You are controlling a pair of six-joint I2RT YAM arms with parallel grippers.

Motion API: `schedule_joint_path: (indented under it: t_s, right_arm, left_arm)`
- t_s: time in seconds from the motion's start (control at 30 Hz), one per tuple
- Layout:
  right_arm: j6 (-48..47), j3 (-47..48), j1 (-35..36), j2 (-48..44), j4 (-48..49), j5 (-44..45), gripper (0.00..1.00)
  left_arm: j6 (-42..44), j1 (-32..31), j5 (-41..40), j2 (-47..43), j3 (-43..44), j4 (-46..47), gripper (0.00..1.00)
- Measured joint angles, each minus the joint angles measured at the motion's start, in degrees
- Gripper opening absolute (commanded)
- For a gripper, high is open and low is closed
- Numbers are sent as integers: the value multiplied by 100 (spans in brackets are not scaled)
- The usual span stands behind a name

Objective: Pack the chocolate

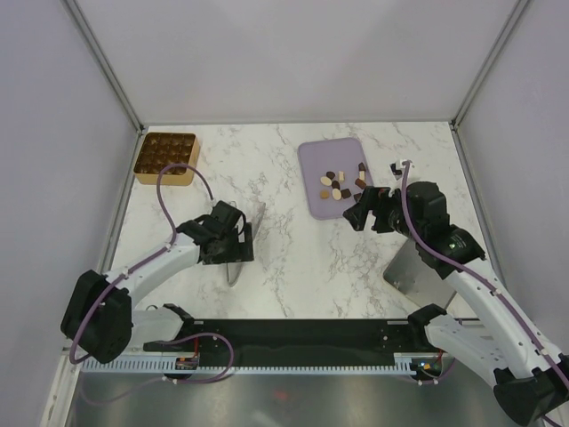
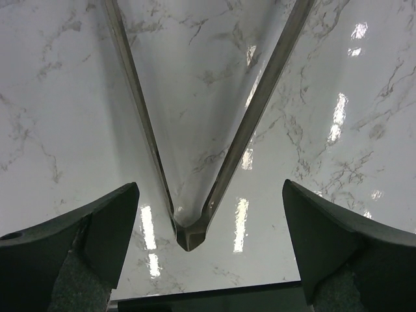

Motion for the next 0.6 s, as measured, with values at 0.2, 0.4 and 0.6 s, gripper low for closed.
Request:
schedule_joint_path:
  t_s: [0.2, 0.4, 0.6]
  right_arm:
    - [-13, -61, 0, -66, 85, -17, 98]
    - [-22, -81, 0, -125, 118, -63, 98]
    - [-31, -129, 0, -387, 212, -96, 98]
  left_arm:
    - [24, 0, -2, 525, 13, 435, 98]
    - [111, 0, -76, 1180, 219, 616, 98]
    - [269, 0, -240, 1408, 474, 721, 98]
